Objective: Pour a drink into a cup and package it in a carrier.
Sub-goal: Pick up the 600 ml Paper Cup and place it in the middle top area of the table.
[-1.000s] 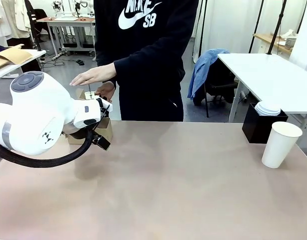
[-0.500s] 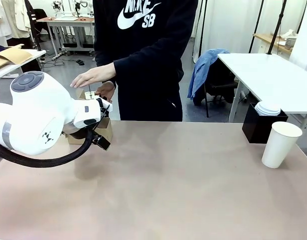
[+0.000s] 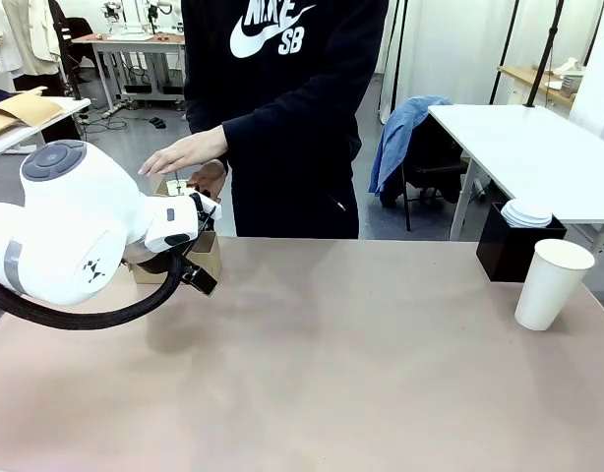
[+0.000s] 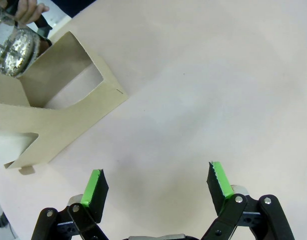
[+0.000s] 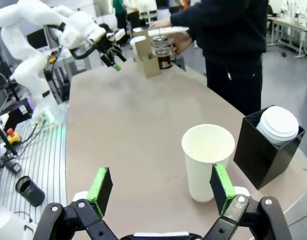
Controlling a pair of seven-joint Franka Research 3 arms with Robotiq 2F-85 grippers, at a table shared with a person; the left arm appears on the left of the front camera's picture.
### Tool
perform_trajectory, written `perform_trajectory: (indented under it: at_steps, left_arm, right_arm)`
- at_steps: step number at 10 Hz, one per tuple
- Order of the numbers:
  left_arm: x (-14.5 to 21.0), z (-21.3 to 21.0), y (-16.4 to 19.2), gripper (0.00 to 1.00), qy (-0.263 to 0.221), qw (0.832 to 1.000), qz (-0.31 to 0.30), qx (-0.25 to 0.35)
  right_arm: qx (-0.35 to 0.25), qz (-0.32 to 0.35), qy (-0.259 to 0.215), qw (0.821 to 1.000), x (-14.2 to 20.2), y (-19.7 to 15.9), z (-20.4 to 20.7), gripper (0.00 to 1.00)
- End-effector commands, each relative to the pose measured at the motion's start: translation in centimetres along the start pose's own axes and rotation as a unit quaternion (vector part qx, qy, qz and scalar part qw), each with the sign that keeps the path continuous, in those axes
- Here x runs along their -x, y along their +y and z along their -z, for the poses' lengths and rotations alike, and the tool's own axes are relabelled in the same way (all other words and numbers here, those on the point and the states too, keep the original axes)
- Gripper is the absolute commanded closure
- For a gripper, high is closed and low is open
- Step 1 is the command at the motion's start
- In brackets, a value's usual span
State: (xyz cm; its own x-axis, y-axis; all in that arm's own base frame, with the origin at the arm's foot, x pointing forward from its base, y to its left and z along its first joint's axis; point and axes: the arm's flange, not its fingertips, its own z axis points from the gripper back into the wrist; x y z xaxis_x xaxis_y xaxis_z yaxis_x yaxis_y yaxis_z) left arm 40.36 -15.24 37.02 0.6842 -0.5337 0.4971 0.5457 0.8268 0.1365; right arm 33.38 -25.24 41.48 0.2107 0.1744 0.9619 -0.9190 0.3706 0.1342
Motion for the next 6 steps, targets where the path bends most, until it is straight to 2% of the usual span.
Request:
perform_trajectory:
  at_steps: [1,3,5,6]
  left_arm:
    - [0.0,0.0,0.0,0.0,0.0,1.0,-0.001,0.001]
    - [0.0,0.0,0.0,0.0,0.0,1.0,-0.001,0.001]
    - [0.0,0.0,0.0,0.0,0.0,1.0,-0.001,0.001]
    - [0.0,0.0,0.0,0.0,0.0,1.0,-0.001,0.001]
  right_arm:
    - [0.022,-0.014,-0.033,0.999,3.3,-1.9,3.9,0.0]
    - [0.024,-0.032,-0.082,0.996,6.2,-2.6,6.5,0.0]
    - [0.046,-0.018,-0.097,0.994,8.9,-3.1,7.7,0.0]
    - [0.064,-0.018,-0.104,0.992,9.2,-3.4,9.3,0.0]
